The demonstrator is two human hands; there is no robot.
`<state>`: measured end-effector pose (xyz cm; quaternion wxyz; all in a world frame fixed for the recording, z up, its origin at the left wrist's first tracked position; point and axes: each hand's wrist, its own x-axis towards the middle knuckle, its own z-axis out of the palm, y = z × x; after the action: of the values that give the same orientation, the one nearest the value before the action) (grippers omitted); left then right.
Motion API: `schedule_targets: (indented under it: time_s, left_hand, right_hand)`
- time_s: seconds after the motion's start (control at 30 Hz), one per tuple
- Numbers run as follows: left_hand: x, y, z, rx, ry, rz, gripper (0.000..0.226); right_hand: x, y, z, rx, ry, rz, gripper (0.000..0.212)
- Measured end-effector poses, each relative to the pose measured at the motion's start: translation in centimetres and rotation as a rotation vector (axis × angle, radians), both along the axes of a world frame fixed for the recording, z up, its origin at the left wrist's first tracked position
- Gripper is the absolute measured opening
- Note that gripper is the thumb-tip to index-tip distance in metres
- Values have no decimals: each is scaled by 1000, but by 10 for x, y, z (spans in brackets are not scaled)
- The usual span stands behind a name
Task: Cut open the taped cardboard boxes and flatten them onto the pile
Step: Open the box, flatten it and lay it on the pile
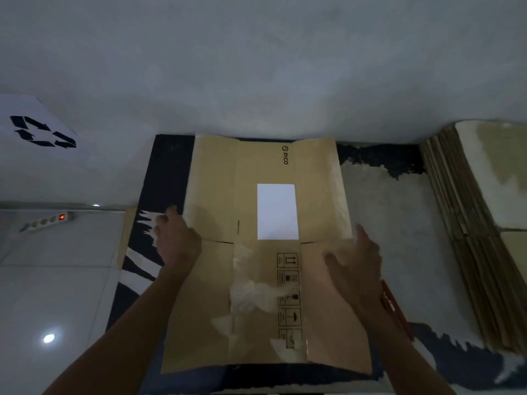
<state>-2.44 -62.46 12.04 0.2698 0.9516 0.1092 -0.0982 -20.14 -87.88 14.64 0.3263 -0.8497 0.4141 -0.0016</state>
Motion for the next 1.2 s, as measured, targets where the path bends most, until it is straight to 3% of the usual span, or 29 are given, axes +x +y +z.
schedule_targets:
  time_s: [0.07, 0.13, 0.2, 0.3, 0.43, 0.6, 0.83, 0.97, 1.2]
  left_hand:
    - [-6, -6, -2, 147, -164, -155, 59]
    - [-17, -14, -3, 236, -294, -343, 57]
    - [-36, -25, -9, 265, -301, -516, 55]
    - [-73, -39, -33, 141, -178, -633, 52]
    - [-115, -26, -82, 251, -21, -707, 67]
    - [-120, -24, -94, 284, -88, -678, 72]
    - [-139, -17, -105, 234, -266, -629, 57]
    - [-175, -21, -98, 289, -154, -650, 70]
    - [-176, -20, -96, 273, -118, -651, 70]
  right_hand:
    - [-1, 28, -11, -301, -3, 326, 72]
    - [-1, 47, -29, -230, 135, 550, 72]
    - [-5, 57, -55, -166, 307, 620, 77]
    - [-10, 57, -78, -155, 403, 636, 82]
    - [-15, 61, -88, -228, 328, 631, 81]
    - [-43, 92, -99, -281, 214, 501, 66]
    - [-43, 92, -108, -344, 189, 496, 66]
    - [-47, 92, -113, -366, 185, 502, 67]
    - [-55, 115, -124, -413, 191, 402, 66]
